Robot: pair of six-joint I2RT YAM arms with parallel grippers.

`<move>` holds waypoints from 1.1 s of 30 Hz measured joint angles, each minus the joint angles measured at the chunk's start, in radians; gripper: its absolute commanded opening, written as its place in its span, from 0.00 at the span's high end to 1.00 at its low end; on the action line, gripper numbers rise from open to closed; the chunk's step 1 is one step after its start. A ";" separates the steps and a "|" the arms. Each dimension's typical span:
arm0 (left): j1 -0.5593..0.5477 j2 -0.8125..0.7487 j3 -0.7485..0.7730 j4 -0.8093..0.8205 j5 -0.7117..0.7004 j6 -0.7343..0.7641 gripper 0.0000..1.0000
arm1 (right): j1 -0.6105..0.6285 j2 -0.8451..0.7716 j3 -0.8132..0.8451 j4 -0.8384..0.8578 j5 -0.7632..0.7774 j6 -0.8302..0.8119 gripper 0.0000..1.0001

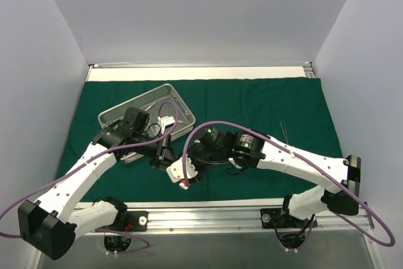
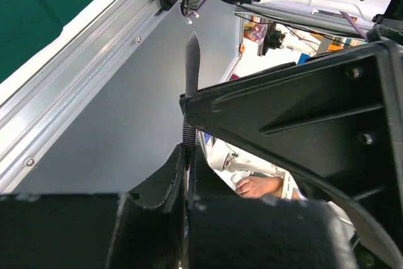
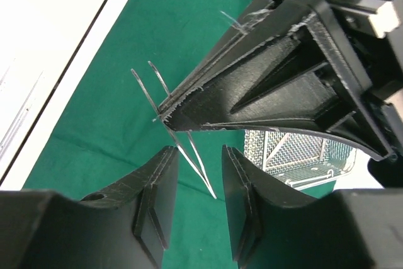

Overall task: Open and lay out the surgical kit
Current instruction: Place the medical item in the surgical kit.

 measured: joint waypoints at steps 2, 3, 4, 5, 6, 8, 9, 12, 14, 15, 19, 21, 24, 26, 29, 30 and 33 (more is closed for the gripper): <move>-0.001 0.004 0.000 0.002 0.000 0.000 0.98 | 0.004 0.000 -0.011 0.003 0.003 0.000 0.66; -0.001 0.006 0.000 0.002 0.000 0.000 0.98 | 0.005 0.000 -0.018 0.003 0.005 0.000 0.67; -0.002 0.007 0.000 0.003 0.000 0.000 0.98 | 0.007 0.000 -0.024 0.003 0.005 0.000 0.67; -0.003 0.007 0.000 0.003 0.000 0.000 0.98 | 0.010 0.000 -0.031 0.003 0.006 0.000 0.69; -0.003 0.007 0.000 0.003 0.000 0.000 0.98 | 0.011 0.000 -0.037 0.004 0.008 0.000 0.70; -0.007 0.008 0.000 0.003 0.000 0.000 0.98 | 0.011 0.000 -0.044 0.008 0.013 0.001 0.77; -0.007 0.008 0.000 0.003 0.000 0.000 0.98 | 0.011 0.000 -0.046 0.013 0.015 0.001 0.82; -0.008 0.008 0.000 0.003 0.000 0.000 0.98 | 0.011 0.000 -0.049 0.014 0.022 0.006 1.00; -0.007 0.011 0.000 0.002 -0.002 0.001 0.78 | 0.011 0.000 -0.051 0.012 0.033 0.017 1.00; -0.008 0.013 0.000 0.002 -0.002 0.003 0.69 | 0.011 0.000 -0.051 0.011 0.036 0.023 1.00; -0.009 0.042 0.040 -0.017 -0.018 0.026 0.39 | 0.011 0.003 -0.052 0.033 0.062 0.047 1.00; -0.004 0.061 0.075 -0.048 -0.040 0.048 0.31 | 0.007 0.003 -0.052 0.032 0.087 0.058 1.00; 0.019 0.101 0.121 -0.066 -0.067 0.077 0.21 | -0.016 0.003 -0.058 0.035 0.118 0.076 1.00; 0.053 0.132 0.150 -0.072 -0.089 0.092 0.14 | -0.034 0.003 -0.073 0.042 0.135 0.084 1.00; 0.140 0.189 0.217 -0.088 -0.161 0.113 0.13 | -0.071 0.003 -0.108 0.058 0.138 0.120 1.00; 0.175 0.204 0.241 -0.091 -0.196 0.119 0.13 | -0.089 0.002 -0.124 0.070 0.129 0.146 1.00; 0.298 0.226 0.293 -0.094 -0.302 0.127 0.16 | -0.198 -0.004 -0.177 0.131 0.127 0.248 1.00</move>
